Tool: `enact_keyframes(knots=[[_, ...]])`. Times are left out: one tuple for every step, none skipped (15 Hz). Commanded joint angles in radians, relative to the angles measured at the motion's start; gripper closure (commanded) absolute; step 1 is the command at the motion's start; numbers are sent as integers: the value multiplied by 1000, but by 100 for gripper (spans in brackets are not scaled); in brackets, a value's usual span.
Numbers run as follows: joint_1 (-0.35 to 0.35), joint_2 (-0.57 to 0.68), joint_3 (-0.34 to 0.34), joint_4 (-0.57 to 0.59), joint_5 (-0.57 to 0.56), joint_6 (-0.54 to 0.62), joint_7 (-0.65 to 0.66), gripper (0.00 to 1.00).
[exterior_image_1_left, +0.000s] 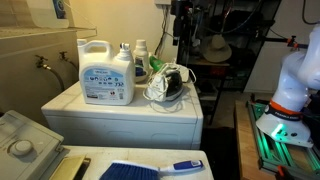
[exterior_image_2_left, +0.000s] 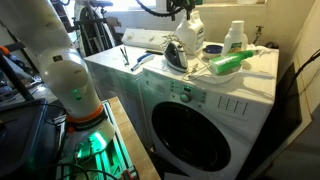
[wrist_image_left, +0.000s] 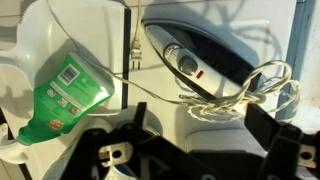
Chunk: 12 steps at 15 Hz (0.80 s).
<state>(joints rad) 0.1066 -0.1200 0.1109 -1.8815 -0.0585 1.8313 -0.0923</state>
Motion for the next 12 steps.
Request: enact_keyframes(knots=[[-1, -42, -5, 28, 6, -83, -14, 0], [-1, -50, -4, 37, 1, -96, -5, 0], [-1, -55, -4, 44, 3, -107, -4, 0], [-1, -60, -4, 52, 4, -116, -2, 0], [-2, -63, -4, 58, 4, -122, -1, 0], [-2, -66, -4, 61, 4, -125, 0, 0], [-4, -63, -4, 58, -9, -118, -4, 0], [1, -53, -1, 65, -2, -101, -5, 0], [0, -54, -1, 66, -3, -101, -5, 0], [0, -53, -1, 66, -4, -101, -5, 0], [0, -53, -1, 66, -4, -101, -5, 0], [0, -53, -1, 66, -4, -101, -5, 0]])
